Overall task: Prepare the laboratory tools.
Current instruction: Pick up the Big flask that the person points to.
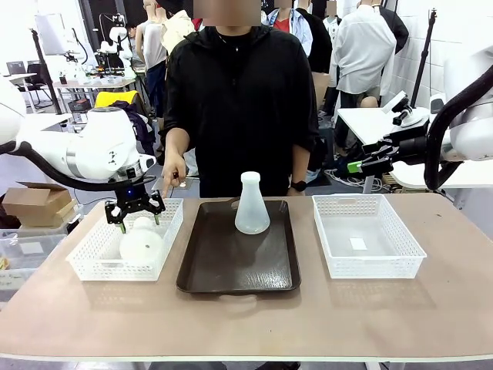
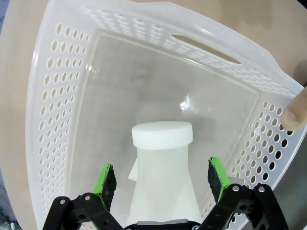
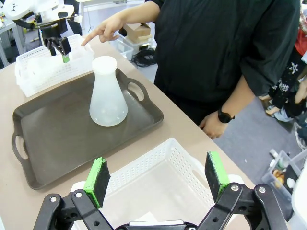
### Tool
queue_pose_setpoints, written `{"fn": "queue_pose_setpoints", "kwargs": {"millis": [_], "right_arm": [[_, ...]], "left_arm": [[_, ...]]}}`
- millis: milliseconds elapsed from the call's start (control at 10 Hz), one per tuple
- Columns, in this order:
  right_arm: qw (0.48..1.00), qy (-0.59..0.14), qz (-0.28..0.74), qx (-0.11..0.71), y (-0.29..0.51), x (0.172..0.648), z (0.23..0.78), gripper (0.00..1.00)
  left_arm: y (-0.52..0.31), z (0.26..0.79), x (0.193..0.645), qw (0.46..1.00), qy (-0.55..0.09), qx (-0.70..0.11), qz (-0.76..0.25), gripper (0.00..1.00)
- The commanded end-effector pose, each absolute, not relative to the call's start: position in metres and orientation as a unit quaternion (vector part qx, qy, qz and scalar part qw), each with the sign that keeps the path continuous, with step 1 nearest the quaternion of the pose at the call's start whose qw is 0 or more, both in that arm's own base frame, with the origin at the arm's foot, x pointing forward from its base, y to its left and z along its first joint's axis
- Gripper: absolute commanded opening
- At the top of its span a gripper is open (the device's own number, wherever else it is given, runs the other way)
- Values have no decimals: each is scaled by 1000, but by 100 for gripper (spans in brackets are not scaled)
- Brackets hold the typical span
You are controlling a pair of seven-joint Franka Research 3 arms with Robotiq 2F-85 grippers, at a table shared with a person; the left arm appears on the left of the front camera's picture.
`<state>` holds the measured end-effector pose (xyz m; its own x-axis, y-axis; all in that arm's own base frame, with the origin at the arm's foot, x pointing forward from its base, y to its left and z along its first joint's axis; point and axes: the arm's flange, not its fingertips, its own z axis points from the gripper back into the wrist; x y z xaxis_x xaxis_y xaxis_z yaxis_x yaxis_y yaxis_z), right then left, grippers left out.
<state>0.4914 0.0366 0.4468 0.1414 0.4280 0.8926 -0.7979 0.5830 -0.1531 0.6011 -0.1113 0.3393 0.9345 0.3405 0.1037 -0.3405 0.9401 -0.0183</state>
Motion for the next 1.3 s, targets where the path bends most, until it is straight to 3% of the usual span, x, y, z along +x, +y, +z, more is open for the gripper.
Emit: {"fn": "queue_pose_setpoints", "kwargs": {"millis": [0,800,900,1200], "right_arm": [[735,-502,418,184,37,491,447,100],[735,-502,418,184,37,491,447,100],[735,-502,418,184,37,491,447,100],[735,-502,418,184,37,491,447,100]], "left_arm": [[-112,337,610,983,-79,29,164,100],[-110,321,623,982,-77,6,174,100],[-109,319,622,983,-70,6,168,93],[-109,317,622,982,-63,7,175,48]]}}
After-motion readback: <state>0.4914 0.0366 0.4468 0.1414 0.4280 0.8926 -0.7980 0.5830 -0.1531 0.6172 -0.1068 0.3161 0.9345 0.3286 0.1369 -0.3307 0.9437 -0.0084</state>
